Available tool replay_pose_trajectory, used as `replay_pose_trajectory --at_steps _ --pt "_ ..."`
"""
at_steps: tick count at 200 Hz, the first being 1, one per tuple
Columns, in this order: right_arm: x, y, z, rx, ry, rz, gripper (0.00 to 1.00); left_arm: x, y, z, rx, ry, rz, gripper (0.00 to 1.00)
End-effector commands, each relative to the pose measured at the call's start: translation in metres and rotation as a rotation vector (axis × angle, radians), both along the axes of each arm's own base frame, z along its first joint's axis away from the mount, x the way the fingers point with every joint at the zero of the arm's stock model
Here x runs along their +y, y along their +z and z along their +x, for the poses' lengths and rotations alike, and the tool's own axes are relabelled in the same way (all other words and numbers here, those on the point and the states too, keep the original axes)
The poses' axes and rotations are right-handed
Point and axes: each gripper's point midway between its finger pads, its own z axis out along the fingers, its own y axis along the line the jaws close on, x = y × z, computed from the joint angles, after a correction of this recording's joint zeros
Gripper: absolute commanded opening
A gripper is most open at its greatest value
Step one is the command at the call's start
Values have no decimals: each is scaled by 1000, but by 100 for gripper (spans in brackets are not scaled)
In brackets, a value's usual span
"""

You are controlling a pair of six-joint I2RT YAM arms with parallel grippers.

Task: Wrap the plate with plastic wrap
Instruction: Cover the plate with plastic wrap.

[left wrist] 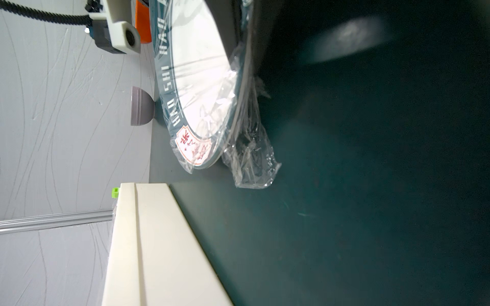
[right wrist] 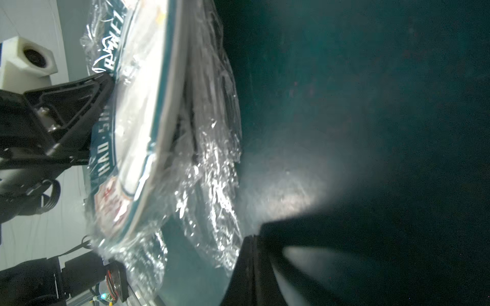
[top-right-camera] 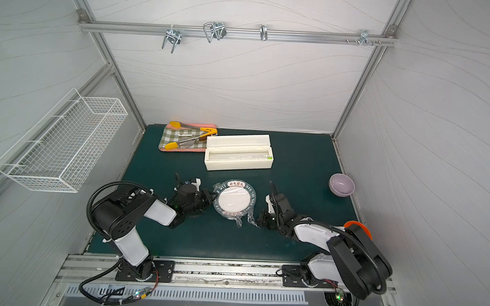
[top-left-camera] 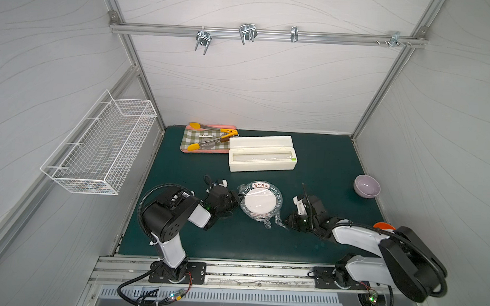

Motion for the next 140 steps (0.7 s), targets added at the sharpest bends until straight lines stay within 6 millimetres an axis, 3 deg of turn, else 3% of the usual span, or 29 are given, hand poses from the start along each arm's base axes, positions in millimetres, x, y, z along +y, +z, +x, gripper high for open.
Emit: replay_pose_trajectory --at_steps 1,35,53,74,108,140 --pt "35 16 22 -76 7 125 5 -5 -7 -8 36 -32 -2 0" --pt "76 10 15 -76 30 208 3 -4 -11 -9 46 -22 -15 0" --pt "76 4 6 -74 16 193 1 -4 -11 -8 47 -11 -21 0" --pt "56 -5 -9 -57 -1 122 3 -3 -9 -6 42 -3 -21 0" --pt "12 -11 -33 -25 -5 -47 28 0 -9 -4 42 5 -7 0" --pt "-24 14 -37 -51 16 -175 40 -6 -11 -6 40 -71 35 0"
